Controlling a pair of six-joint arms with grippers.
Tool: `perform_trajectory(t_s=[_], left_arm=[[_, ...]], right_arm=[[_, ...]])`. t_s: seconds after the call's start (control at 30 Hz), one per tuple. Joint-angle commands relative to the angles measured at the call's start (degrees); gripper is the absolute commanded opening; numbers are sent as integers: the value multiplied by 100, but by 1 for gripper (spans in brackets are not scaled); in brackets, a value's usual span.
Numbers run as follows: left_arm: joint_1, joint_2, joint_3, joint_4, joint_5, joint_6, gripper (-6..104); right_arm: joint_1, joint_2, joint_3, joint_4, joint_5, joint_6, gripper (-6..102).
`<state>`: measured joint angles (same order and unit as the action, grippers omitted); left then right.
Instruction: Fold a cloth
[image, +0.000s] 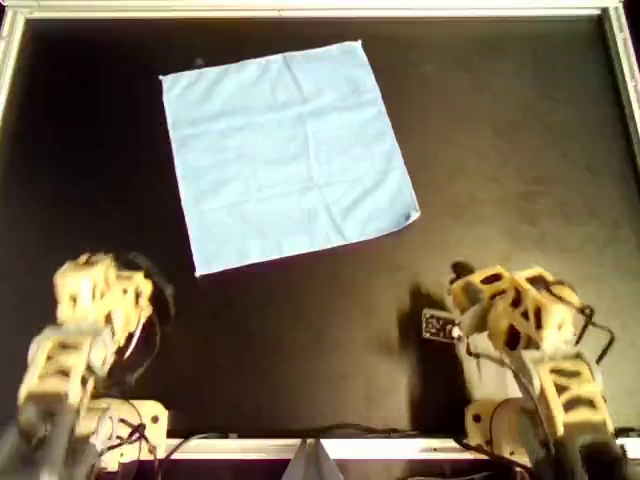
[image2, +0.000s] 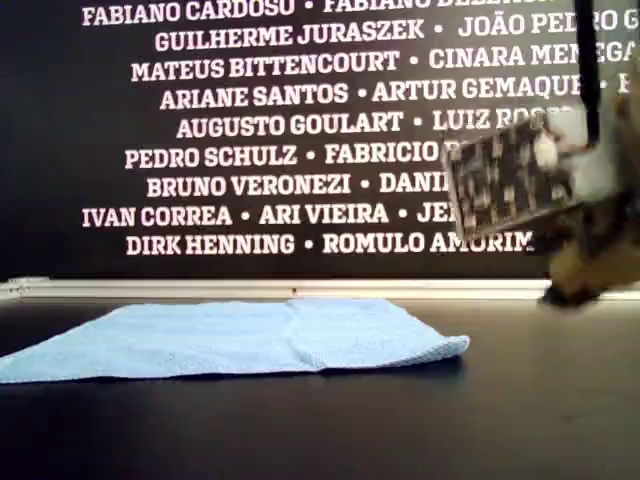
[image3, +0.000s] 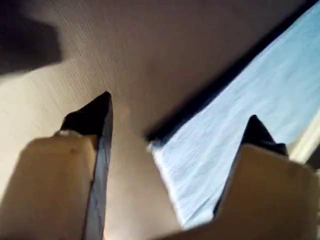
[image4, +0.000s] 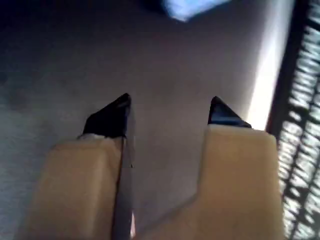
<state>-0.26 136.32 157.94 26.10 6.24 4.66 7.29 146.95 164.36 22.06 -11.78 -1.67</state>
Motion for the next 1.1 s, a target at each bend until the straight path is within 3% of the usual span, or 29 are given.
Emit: perform_trajectory(t_s=[0.0,0.1,0.27,0.37,0.43,1.07], left_arm=[[-457,-2074,-1512,-149,44,-378,93],[-729,-2979,-2188,-149,44,-580,93],[-1512,-3129,-2417,-149,44,-580,93],[-1740,-3217,-2479,-149,35,-589,93],[-1802,-3217,-2479,-149,35,-589,93],[-1819,-3973,-2944,-158,35,-589,93]], right_arm=[[9,-976,-1239,-360,-70,-97,62],[26,-2136,-2004,-360,-79,-97,62],[290,-3920,-3155,-360,-79,-97,62],[527,-4641,-3665,-360,-70,-88,62],[589,-5019,-3920,-360,-70,-9,62],[624,-6838,-5704,-360,-70,9,62]])
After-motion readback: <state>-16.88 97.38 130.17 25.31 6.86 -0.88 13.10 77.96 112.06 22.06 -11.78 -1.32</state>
